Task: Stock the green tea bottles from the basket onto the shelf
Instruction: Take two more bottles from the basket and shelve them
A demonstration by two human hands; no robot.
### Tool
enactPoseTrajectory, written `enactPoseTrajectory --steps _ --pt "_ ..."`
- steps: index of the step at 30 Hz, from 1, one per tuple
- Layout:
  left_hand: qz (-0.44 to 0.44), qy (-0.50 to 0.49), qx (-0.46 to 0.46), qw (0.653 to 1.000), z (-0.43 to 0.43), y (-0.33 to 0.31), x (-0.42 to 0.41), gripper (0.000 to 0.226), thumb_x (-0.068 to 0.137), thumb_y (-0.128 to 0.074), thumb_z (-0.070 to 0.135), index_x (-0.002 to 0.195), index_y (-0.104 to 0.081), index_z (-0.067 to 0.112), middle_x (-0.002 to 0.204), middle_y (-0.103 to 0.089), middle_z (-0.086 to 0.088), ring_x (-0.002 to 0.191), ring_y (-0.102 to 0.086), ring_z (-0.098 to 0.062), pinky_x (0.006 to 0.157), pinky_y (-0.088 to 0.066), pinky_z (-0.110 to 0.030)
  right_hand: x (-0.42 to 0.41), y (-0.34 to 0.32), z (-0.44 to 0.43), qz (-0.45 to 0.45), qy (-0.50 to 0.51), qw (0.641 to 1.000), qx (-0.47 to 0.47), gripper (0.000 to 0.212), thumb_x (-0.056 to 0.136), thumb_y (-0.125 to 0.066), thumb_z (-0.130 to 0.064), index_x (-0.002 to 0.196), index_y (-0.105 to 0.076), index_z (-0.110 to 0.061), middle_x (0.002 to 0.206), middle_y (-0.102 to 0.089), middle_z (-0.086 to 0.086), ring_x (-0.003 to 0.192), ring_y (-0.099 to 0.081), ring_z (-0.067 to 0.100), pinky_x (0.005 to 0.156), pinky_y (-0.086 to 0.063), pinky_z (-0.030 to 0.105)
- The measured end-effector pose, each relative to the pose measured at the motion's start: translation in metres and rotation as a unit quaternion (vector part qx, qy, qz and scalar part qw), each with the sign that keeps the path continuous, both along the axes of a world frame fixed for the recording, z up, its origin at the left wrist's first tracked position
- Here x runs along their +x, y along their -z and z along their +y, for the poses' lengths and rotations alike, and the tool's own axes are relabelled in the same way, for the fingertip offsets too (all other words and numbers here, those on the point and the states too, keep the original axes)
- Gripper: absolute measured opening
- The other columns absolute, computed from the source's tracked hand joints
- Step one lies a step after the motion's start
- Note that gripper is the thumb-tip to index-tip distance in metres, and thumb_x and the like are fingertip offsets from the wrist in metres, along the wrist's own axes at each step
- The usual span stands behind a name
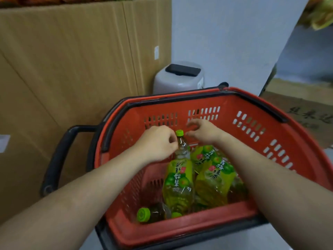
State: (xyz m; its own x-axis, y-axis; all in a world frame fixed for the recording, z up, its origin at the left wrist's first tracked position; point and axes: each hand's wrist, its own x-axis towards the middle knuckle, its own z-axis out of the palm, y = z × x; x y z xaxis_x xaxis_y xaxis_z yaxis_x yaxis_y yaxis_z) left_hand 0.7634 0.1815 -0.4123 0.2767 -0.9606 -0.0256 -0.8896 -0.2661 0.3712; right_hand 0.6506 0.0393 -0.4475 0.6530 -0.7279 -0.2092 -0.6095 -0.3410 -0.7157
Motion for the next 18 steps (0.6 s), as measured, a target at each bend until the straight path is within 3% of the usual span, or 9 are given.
enactPoseTrajectory --steps 2,4,7,9,11,13,15,16,18 --pt "0.000 -0.026 0.011 1.000 -0.039 0.019 -0.006 0.026 0.083 -0.059 0.034 0.103 -0.068 0.022 0.107 -0.070 -0.003 0.106 -0.061 -0.027 0.085 -0.049 -0.034 -0.002 0.010 -0.012 -0.017 0.036 0.999 -0.010 0.039 0.087 -0.063 -0.012 0.126 -0.058 -0.008 0.098 -0.057 0.003 0.059 -0.047 0.003 0.049 -0.041 0.011" --pt "-0.006 -0.064 0.016 0.998 -0.070 0.041 -0.004 0.038 0.086 -0.057 0.036 0.121 -0.058 0.021 0.119 -0.065 -0.008 0.112 -0.058 -0.031 0.086 -0.046 -0.034 -0.003 0.015 -0.021 -0.040 0.061 0.997 -0.001 0.040 0.087 -0.060 -0.010 0.127 -0.059 -0.009 0.098 -0.052 0.000 0.060 -0.039 0.001 0.056 -0.034 0.014" --pt "-0.026 -0.073 0.085 0.993 -0.102 0.080 0.004 0.049 0.092 -0.052 0.041 0.138 -0.040 0.029 0.128 -0.058 -0.011 0.116 -0.055 -0.033 0.089 -0.047 -0.038 -0.004 0.015 -0.028 -0.043 0.077 0.996 0.008 0.036 0.088 -0.058 -0.012 0.123 -0.062 -0.011 0.096 -0.053 0.002 0.074 -0.050 0.014 0.066 -0.041 0.025" --pt "-0.009 -0.068 0.112 0.991 -0.111 0.099 0.006 0.045 0.093 -0.050 0.042 0.135 -0.040 0.029 0.126 -0.060 -0.010 0.114 -0.056 -0.032 0.086 -0.047 -0.037 -0.003 0.012 -0.027 -0.026 0.057 0.998 0.006 0.036 0.089 -0.057 -0.012 0.125 -0.060 -0.012 0.100 -0.053 0.002 0.082 -0.052 0.018 0.065 -0.042 0.025" --pt "-0.008 -0.069 0.081 0.994 -0.116 0.108 0.006 0.032 0.091 -0.055 0.039 0.119 -0.050 0.023 0.114 -0.065 -0.009 0.106 -0.059 -0.031 0.075 -0.043 -0.034 -0.003 0.009 -0.024 0.000 0.037 0.999 0.011 0.041 0.089 -0.057 -0.010 0.130 -0.055 -0.014 0.108 -0.054 0.002 0.071 -0.051 0.012 0.059 -0.042 0.024" --pt "-0.039 -0.062 0.038 0.997 -0.113 0.103 0.006 0.023 0.087 -0.061 0.037 0.102 -0.056 0.020 0.105 -0.066 -0.007 0.101 -0.060 -0.030 0.072 -0.040 -0.032 -0.006 0.006 -0.020 0.033 0.020 0.999 0.022 0.057 0.087 -0.063 -0.010 0.140 -0.044 -0.017 0.123 -0.058 0.010 0.070 -0.053 0.012 0.063 -0.046 0.026" --pt "-0.078 -0.024 0.006 0.997 -0.105 0.087 0.006 0.022 0.085 -0.064 0.036 0.099 -0.059 0.019 0.104 -0.065 -0.006 0.102 -0.060 -0.029 0.075 -0.042 -0.032 -0.009 0.006 -0.014 0.086 -0.024 0.996 0.028 0.083 0.081 -0.073 -0.016 0.150 -0.027 -0.022 0.144 -0.046 0.014 0.107 -0.059 0.024 0.089 -0.049 0.033" --pt "-0.094 -0.011 -0.022 0.995 -0.099 0.073 0.006 0.022 0.084 -0.065 0.036 0.099 -0.060 0.021 0.104 -0.065 -0.006 0.102 -0.059 -0.029 0.077 -0.042 -0.033 -0.011 0.005 -0.012 0.116 -0.053 0.991 0.030 0.097 0.078 -0.078 -0.021 0.153 -0.017 -0.025 0.151 -0.039 0.013 0.126 -0.050 0.028 0.101 -0.044 0.035" --pt "-0.095 -0.027 -0.116 0.988 -0.090 0.037 0.009 0.019 0.080 -0.067 0.038 0.093 -0.064 0.024 0.095 -0.067 -0.002 0.094 -0.060 -0.025 0.075 -0.041 -0.032 -0.013 0.006 -0.006 0.118 -0.103 0.987 0.045 0.115 0.072 -0.083 -0.028 0.153 -0.002 -0.030 0.156 -0.031 0.007 0.139 -0.035 0.028 0.112 -0.032 0.037"
